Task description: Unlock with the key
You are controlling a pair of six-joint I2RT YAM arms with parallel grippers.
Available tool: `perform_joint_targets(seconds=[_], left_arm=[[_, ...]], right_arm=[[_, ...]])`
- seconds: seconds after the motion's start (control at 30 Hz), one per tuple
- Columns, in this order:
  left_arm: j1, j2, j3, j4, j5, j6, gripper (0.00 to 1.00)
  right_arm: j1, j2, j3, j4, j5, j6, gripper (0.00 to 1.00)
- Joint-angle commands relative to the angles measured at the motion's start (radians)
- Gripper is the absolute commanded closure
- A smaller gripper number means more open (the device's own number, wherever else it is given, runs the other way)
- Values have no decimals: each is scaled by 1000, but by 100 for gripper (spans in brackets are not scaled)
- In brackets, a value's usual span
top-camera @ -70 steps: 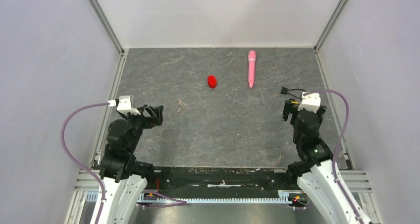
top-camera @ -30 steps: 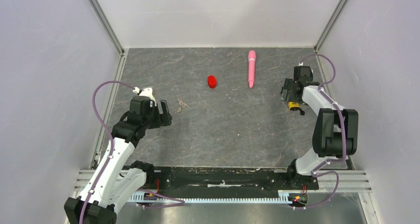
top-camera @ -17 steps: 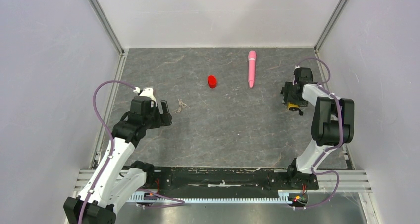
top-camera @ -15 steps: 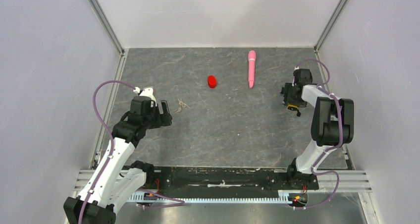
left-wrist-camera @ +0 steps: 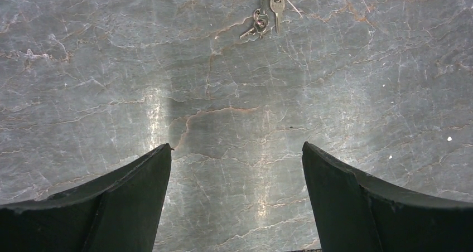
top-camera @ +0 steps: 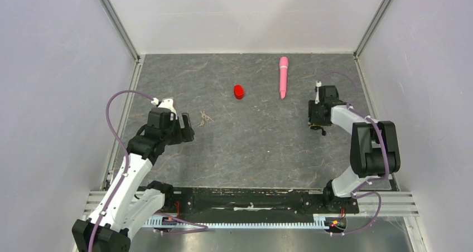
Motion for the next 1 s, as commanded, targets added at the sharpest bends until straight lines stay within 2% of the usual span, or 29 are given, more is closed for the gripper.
perform_joint_targets(seconds=[0.0,0.1,0.13,0.47,0.77,0.9,0.93,0.97], left_arm=[[-2,9,7,42,26,2,8],[-1,11,6,42,35,3,8],[-2,11,5,42,35,3,8],[-2,7,0,46,38,-1,8],[0,15,-1,48,39,-3,8],[1,14,-1,48,37,-4,8],[1,15,-2,47,36,-4,8],[1,14,-2,48,38,-5,8]], right_arm=[[112,-101,-28,5,-37,78,87],[212,-129,-19,-40,13,165,99],[244,-134,-15,-55,27,203,100],[580,-112,12,-122,172,511,100],[743,53,139,-213,261,725,100],[781,69,149,-215,307,790,91],[784,69,150,-215,311,801,86],[787,67,150,-214,313,811,77]])
